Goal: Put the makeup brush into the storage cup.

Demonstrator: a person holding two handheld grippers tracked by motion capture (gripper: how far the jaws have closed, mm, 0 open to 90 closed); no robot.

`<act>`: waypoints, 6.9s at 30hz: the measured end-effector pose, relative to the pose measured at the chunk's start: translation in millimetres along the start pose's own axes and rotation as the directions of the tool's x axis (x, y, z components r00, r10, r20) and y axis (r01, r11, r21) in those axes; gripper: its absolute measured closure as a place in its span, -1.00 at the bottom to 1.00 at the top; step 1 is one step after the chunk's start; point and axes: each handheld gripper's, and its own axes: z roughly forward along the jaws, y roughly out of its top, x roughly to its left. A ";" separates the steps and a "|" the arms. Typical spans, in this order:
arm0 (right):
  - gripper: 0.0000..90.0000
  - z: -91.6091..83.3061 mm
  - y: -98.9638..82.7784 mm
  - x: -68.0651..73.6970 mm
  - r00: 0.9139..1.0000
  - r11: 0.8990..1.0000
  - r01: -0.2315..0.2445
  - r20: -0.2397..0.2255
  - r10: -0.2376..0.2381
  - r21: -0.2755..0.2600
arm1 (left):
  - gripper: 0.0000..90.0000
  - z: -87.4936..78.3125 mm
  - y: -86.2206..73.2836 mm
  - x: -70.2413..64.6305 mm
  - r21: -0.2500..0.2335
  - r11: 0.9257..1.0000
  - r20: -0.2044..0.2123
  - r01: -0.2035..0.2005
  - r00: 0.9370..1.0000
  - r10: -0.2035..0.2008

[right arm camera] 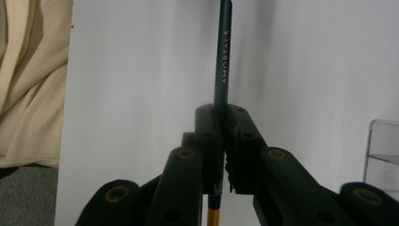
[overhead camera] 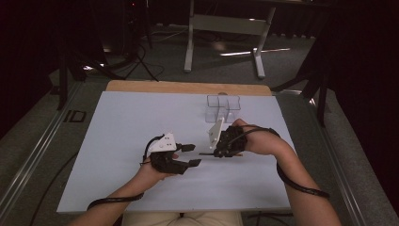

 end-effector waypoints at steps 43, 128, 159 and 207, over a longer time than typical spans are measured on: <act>0.57 -3.5 -7.2 5.2 0.999 0.999 0.041 0.036 -0.041 -0.002 | 0.90 -3.0 6.7 0.7 0.065 0.998 0.035 -0.025 0.999 0.023; 0.81 -5.1 -2.7 1.4 0.995 0.995 0.095 0.026 -0.096 0.041 | 0.85 43.8 49.8 3.6 0.355 0.922 0.100 -0.153 0.987 0.125; -0.60 -17.4 -60.5 -5.5 0.925 0.916 -0.318 0.131 0.356 -0.245 | 0.85 28.0 24.8 10.6 0.262 0.961 0.083 -0.086 0.994 0.066; 0.57 -12.5 -52.9 1.0 0.943 0.872 -0.329 -0.071 0.326 -0.363 | 0.85 31.9 31.2 10.7 0.179 0.979 0.113 -0.101 0.990 0.081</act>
